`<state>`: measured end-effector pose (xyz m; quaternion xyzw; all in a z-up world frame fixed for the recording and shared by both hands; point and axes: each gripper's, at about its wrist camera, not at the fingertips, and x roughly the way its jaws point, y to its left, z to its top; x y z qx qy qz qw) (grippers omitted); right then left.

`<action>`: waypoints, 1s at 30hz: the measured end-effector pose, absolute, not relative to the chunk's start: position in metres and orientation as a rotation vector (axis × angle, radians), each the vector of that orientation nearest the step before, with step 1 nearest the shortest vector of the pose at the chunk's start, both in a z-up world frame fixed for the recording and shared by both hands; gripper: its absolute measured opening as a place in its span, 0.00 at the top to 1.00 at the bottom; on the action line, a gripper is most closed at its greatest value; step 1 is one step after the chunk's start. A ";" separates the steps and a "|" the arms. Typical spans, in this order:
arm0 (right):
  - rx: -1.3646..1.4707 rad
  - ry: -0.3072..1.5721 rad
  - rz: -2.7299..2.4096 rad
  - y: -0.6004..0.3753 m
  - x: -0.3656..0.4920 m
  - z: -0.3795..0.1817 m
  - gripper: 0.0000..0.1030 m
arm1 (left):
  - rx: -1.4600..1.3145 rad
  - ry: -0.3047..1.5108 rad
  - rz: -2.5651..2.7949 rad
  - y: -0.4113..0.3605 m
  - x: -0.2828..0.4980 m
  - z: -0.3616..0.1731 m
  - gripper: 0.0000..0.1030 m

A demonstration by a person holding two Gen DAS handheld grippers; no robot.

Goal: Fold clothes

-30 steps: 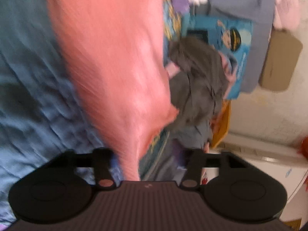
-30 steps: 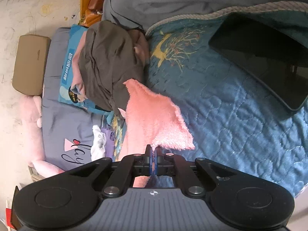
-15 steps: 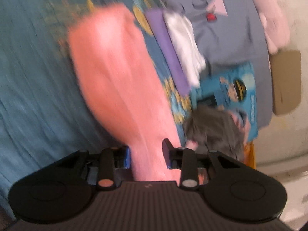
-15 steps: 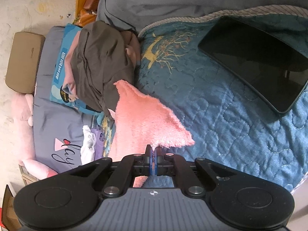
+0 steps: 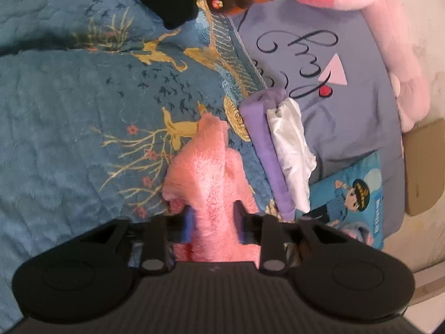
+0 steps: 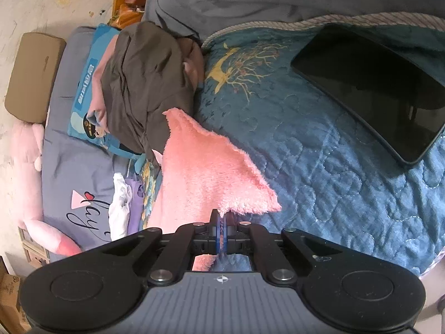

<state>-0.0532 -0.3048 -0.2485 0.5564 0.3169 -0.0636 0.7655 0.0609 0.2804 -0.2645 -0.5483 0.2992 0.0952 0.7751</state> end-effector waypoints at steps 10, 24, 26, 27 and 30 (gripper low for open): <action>1.117 0.660 -0.145 -0.301 -0.049 -0.235 0.98 | -0.760 0.600 0.177 0.270 0.068 -0.189 0.92; 1.081 0.658 -0.161 -0.301 -0.049 -0.231 0.98 | -0.867 0.788 0.273 0.309 0.052 -0.218 0.52; 1.081 0.661 -0.163 -0.300 -0.048 -0.231 0.98 | -1.020 0.794 0.227 0.323 0.043 -0.244 0.51; 1.081 0.663 -0.165 -0.300 -0.048 -0.232 0.98 | -1.095 0.791 0.208 0.330 0.039 -0.257 0.48; 1.081 0.669 -0.168 -0.299 -0.046 -0.232 0.98 | -1.227 0.740 0.252 0.342 0.033 -0.281 0.43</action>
